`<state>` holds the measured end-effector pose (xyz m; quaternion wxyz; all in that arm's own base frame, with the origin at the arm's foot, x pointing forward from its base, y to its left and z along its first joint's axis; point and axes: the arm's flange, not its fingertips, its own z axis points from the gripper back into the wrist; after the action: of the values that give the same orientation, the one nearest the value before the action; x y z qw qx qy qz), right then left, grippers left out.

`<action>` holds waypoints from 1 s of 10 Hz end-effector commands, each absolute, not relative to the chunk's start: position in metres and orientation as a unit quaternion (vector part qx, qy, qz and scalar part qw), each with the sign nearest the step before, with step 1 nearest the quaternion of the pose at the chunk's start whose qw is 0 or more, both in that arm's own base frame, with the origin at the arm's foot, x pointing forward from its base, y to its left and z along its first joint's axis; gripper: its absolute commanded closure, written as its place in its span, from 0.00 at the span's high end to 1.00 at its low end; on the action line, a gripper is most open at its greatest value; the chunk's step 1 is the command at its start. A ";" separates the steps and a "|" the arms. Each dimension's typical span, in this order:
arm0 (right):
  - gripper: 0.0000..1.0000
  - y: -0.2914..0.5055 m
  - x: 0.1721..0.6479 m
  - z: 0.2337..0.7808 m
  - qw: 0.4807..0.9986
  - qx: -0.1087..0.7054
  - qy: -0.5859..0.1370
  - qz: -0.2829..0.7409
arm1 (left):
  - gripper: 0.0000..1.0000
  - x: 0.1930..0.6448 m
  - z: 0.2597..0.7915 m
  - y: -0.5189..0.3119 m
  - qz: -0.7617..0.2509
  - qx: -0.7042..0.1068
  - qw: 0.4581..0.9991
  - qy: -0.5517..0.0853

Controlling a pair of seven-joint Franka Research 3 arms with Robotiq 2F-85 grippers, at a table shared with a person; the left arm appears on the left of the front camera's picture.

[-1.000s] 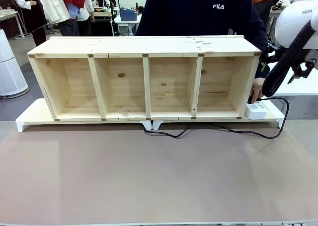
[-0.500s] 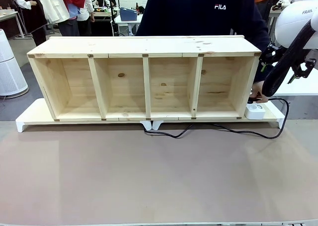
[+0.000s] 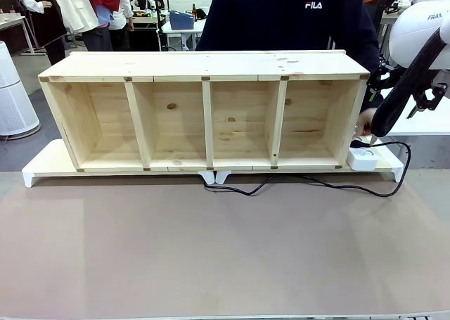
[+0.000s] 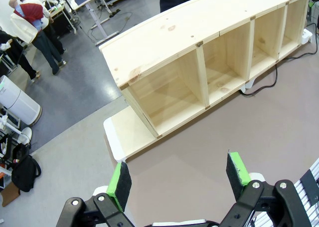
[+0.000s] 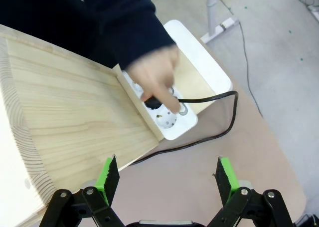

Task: Perform cable management.
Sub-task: Release the Power Cable when the human grasps it.

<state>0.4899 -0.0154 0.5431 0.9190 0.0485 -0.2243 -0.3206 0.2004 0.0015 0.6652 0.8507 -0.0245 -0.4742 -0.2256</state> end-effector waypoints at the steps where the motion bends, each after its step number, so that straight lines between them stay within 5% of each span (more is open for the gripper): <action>1: 1.00 -0.015 0.490 0.542 0.920 0.049 -0.223 -0.318 | 1.00 0.202 0.665 0.000 -0.220 -0.030 0.850 -0.478; 10: 1.00 -0.015 0.490 0.542 0.920 0.049 -0.223 -0.318 | 1.00 0.202 0.665 0.000 -0.220 -0.030 0.850 -0.478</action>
<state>0.4899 -0.0154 0.5431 0.9190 0.0485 -0.2243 -0.3206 0.2004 0.0015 0.6652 0.8507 -0.0245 -0.4742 -0.2256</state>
